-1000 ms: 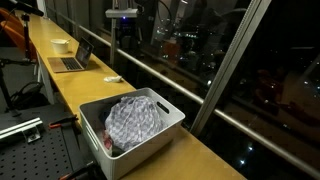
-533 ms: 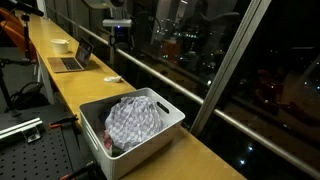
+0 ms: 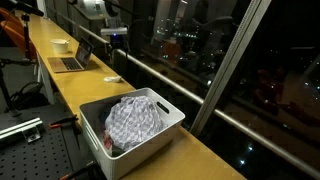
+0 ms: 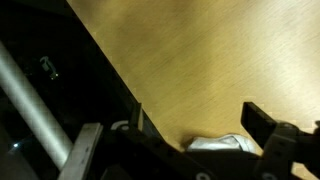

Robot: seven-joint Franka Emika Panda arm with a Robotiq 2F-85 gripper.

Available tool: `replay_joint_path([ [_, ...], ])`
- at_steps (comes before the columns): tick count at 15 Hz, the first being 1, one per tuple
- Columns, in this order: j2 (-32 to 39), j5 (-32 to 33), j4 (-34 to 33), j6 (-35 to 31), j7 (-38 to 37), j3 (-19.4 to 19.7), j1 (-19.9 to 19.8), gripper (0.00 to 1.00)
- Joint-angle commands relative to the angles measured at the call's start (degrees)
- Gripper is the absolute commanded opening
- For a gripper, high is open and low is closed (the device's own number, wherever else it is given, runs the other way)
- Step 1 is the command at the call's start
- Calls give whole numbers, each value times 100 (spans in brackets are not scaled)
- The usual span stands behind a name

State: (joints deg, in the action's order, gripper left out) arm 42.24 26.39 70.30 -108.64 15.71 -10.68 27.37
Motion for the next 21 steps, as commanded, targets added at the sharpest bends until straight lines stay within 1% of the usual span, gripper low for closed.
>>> replay_joint_path([
  [1, 532, 62, -665, 133, 316, 58, 165, 100],
  [3, 748, 27, -849, 67, 452, 48, 195, 100],
  [6, 971, 23, -1033, -203, 689, 40, 209, 100],
  [7, 959, 72, -973, -389, 734, -43, 135, 100],
  [12, 927, -124, -700, -1639, 965, -178, -145, 100],
  [16, 1145, -286, -607, -2527, 1202, -300, -381, 100],
  [18, 1305, -294, -643, -2755, 1267, -297, -427, 100],
  [21, 1568, -281, -788, -2918, 1352, -286, -445, 100],
])
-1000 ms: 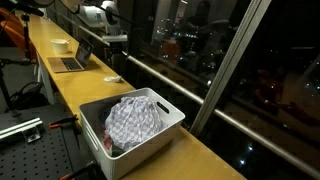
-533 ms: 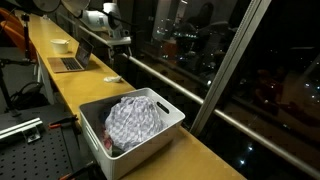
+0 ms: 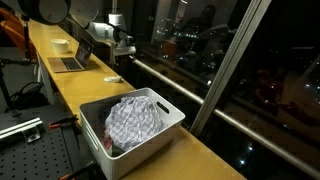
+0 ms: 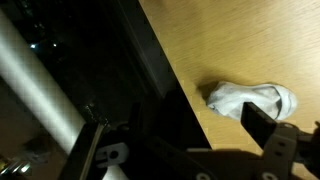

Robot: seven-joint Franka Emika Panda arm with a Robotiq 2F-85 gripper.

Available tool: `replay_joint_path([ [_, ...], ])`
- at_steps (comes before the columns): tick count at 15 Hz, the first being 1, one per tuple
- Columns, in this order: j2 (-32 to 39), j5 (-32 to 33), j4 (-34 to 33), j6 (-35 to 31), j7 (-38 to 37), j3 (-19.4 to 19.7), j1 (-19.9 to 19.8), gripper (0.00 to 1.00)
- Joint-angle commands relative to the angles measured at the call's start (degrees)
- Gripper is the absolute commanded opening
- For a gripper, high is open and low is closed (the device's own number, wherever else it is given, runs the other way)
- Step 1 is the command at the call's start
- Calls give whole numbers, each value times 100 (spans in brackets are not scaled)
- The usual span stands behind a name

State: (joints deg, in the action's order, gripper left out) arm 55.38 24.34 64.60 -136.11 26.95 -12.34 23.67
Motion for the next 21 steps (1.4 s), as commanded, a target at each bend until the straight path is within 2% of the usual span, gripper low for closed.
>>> replay_joint_path([
  [1, 339, -78, -267, -195, 253, -125, -70, 100],
  [2, 449, -198, -393, -193, 332, -25, 19, 100],
  [11, 1182, -524, -1226, -102, 886, -91, 123, 100],
  [21, 2423, -640, -2758, 176, 1424, -333, 292, 100],
])
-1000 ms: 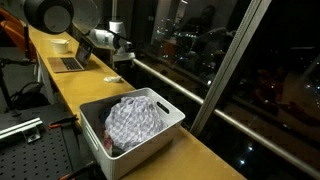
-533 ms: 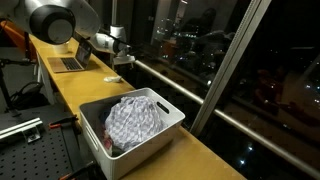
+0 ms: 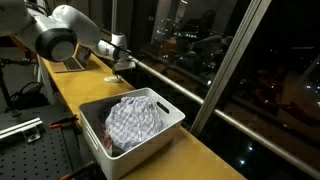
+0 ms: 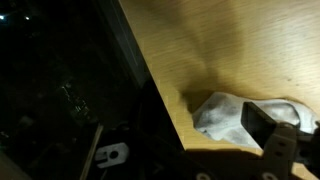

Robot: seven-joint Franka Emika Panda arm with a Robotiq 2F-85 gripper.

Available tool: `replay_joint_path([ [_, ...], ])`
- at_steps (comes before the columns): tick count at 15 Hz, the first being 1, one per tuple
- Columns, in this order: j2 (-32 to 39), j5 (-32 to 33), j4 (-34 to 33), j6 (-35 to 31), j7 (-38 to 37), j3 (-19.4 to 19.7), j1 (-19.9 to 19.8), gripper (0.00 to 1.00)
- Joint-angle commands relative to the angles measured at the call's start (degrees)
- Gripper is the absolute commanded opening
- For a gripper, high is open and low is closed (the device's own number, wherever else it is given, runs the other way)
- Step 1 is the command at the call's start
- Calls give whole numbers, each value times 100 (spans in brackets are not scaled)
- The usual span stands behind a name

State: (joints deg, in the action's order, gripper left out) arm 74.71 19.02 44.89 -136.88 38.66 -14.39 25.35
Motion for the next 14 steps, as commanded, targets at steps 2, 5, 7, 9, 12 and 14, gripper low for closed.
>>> replay_joint_path([
  [2, 672, -110, -978, 276, 263, -143, 215, 100],
  [5, 751, -346, -1018, 195, 313, 50, 386, 100],
  [7, 832, -442, -1117, 196, 388, 47, 417, 93],
  [9, 906, -521, -1224, 192, 451, 53, 428, 68],
  [12, 976, -618, -1368, 209, 521, 70, 402, 54],
  [14, 1007, -680, -1484, 267, 509, 104, 377, 38],
])
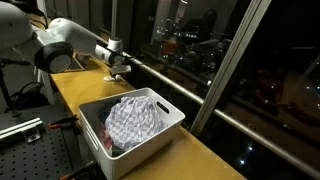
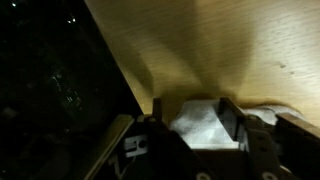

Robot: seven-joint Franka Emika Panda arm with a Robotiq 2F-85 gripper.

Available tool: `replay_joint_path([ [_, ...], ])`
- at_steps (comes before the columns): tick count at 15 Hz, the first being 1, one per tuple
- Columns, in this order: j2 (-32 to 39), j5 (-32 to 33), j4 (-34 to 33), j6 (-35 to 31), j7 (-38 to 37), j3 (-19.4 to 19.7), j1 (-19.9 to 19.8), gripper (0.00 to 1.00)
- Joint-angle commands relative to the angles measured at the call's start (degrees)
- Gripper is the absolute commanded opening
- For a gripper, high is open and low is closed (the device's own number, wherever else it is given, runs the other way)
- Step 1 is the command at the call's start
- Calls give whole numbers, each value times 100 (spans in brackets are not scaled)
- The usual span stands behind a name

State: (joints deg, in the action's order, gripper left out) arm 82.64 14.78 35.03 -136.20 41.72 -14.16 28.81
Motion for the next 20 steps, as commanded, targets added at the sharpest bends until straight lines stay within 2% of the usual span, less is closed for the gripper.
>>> replay_joint_path([
  [1, 233, -297, -551, 227, 189, 98, 7, 31],
  [2, 248, -337, -601, 265, 171, 116, -18, 23],
  [3, 65, -184, -272, 154, 57, 14, -144, 16],
  [5, -12, -180, -172, 180, -28, 40, -229, 1],
  [9, -220, -138, -22, 251, -170, 72, -387, 0],
  [10, -255, -134, -25, 266, -127, 55, -412, 10],
  [11, -301, -146, -60, 330, -118, 34, -416, 28],
  [17, -766, -278, -208, 1309, -399, -196, -339, 69],
  [20, -823, -343, -275, 1533, -364, -350, -375, 91],
])
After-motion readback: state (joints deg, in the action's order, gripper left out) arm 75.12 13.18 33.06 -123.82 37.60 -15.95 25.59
